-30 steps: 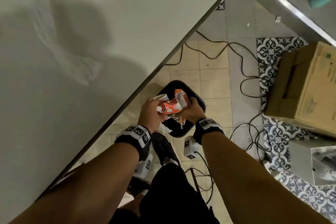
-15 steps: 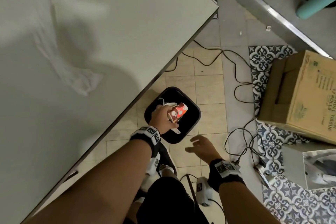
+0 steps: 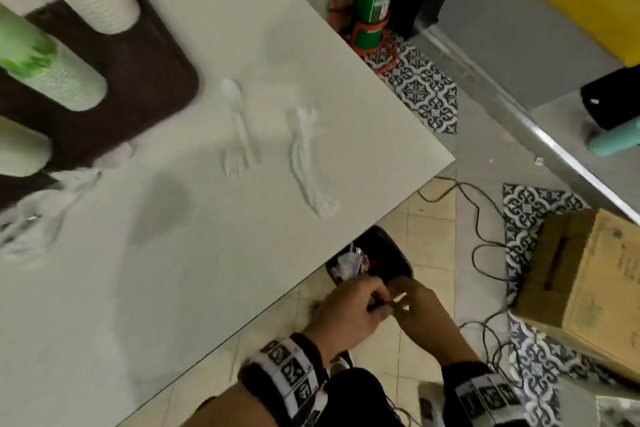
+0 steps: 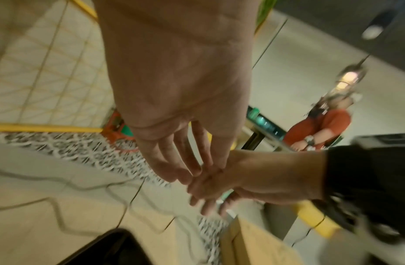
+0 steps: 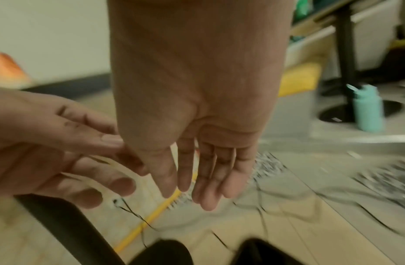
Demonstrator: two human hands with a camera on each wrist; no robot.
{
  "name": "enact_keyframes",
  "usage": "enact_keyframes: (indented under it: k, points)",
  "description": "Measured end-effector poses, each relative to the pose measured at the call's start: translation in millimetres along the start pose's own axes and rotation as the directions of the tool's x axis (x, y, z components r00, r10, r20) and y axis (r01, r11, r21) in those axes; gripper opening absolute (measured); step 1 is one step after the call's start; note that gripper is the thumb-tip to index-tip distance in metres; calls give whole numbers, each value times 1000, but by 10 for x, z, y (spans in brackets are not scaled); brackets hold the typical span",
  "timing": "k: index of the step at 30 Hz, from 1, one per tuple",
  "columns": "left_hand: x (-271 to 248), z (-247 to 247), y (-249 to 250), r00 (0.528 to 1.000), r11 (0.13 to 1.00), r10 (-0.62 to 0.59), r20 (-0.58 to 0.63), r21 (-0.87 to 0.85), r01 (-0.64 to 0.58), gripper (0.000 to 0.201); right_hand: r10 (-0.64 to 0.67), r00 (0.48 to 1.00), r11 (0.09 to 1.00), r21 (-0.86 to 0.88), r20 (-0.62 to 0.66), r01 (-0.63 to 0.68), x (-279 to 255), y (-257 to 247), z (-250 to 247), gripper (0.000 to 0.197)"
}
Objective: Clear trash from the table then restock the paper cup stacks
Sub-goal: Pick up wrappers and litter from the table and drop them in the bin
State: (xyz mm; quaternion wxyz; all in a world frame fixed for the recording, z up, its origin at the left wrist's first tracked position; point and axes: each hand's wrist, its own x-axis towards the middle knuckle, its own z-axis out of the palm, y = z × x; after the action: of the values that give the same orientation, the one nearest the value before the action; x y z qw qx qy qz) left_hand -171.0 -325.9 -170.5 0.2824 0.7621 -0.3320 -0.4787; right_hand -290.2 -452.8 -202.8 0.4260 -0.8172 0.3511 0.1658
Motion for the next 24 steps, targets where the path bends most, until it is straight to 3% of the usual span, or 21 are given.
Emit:
enact_keyframes:
  k: [5, 10, 12, 15, 19, 21, 24]
  points:
    - [-741, -628, 575, 965, 981, 121, -231, -118, -151, 5, -277, 939, 953, -180, -204, 242, -352, -1168, -576, 10]
    - [-1217, -1366, 580, 880, 981, 69, -470, -129, -146, 6, -390, 872, 921, -132, -297, 367, -271, -2005, -667, 17]
    - [-1321, -1679, 346, 803, 994, 9, -595, -85, -74, 7, -378, 874, 925, -153, -304, 347, -48, -2241, -590, 25]
    - [-1458, -2156, -150, 629, 993, -90, -772, -24, 113, 9, -281, 906, 956, -173, -318, 236, 371, -2499, -481, 43]
    - [-1714, -2691, -777, 433, 889, -179, -884, 43, 456, 41, -132, 938, 973, -221, -319, 62, 745, -2737, -377, 60]
    - [-1840, -2881, -1020, 388, 807, -239, -890, 40, 589, 57, -107, 927, 982, -184, -359, 42, 812, -2831, -325, 47]
    - [-1943, -2991, -1276, 409, 735, -334, -849, 38, 677, 66, -90, 917, 991, -123, -388, 46, 831, -2877, -287, 25]
